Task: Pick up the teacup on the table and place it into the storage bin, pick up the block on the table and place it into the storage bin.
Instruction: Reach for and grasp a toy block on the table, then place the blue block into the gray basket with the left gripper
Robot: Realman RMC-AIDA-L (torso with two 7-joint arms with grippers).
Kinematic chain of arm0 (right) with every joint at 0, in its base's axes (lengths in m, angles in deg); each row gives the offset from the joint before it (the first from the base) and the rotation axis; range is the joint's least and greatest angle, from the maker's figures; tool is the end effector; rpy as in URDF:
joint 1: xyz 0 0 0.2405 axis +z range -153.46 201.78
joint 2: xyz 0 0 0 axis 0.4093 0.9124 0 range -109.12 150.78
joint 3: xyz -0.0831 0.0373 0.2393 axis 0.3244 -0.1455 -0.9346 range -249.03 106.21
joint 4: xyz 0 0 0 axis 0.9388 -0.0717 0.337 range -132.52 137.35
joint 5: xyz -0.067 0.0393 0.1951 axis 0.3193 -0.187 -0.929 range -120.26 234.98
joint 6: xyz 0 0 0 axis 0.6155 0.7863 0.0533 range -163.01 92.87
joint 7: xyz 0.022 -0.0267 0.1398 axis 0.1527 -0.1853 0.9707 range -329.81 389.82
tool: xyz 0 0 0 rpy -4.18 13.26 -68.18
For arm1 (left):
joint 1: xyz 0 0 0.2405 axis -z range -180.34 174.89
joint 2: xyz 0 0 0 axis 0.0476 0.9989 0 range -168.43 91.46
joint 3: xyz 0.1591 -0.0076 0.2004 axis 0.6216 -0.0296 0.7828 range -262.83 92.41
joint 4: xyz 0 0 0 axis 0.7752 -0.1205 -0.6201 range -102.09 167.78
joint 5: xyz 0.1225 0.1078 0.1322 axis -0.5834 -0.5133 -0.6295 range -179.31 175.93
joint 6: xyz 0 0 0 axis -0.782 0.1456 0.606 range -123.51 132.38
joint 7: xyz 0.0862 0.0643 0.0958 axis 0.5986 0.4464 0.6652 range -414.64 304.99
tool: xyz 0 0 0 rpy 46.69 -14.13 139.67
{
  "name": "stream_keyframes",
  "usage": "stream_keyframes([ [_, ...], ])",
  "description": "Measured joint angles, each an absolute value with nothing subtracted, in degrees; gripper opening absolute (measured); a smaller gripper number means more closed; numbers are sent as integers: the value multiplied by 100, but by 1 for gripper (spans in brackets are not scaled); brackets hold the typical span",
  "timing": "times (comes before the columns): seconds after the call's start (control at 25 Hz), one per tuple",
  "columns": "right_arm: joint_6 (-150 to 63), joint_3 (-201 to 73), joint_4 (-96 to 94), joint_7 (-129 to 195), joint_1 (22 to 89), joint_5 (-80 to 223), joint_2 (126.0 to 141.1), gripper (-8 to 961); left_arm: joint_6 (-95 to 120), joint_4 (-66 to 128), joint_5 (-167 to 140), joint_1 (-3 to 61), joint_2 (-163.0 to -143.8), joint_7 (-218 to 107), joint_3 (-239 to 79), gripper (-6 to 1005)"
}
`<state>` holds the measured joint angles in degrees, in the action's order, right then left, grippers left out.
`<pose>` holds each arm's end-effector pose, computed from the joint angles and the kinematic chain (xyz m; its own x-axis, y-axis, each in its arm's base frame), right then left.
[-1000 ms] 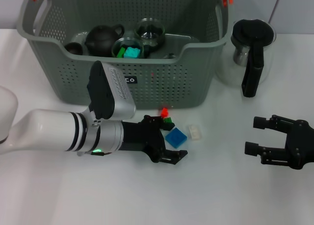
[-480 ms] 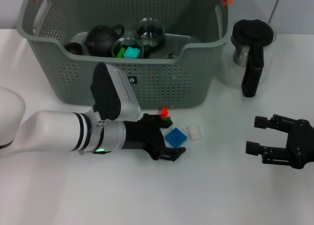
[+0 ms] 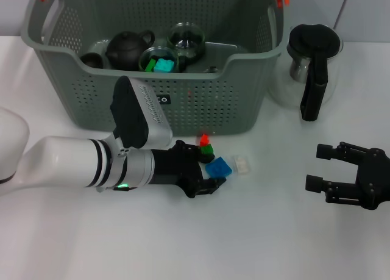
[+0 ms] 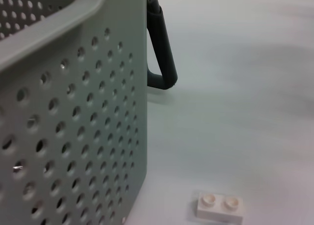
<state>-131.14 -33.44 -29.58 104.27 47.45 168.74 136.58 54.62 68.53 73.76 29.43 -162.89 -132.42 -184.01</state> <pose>0.3013 0.2837 0.0135 0.7227 -0.3866 -0.5730 -0.5185 -0.8514 -0.0795 -0.2326 0.3450 -0.1199 0.9659 0.2122 0.1486 0.2499 -0.9145 -0.3181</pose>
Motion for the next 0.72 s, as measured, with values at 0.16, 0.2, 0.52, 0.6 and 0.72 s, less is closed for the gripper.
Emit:
stream_keyframes([
  [0.16,-13114,-3345,-2958,10427,4745,16877,13657,911,5513,6853,7383,2944,-16285,-13243,-18415,586],
  [0.2,-13114,-3345,-2957,10427,4745,16878,13656,911,5513,6853,7383,2944,-16285,-13243,-18415,567],
  [0.52,-13117,-3344,-2958,10427,4744,16888,13649,911,5779,6980,7377,2869,-16253,-13252,-18443,401],
  [0.6,-13126,-3345,-2958,10428,4740,16891,13649,911,6379,7326,7352,2698,-16197,-13321,-18594,404],
  [0.72,-13136,-3349,-2957,10434,4739,16891,13649,910,7624,8055,7330,2432,-16020,-13554,-19040,408],
])
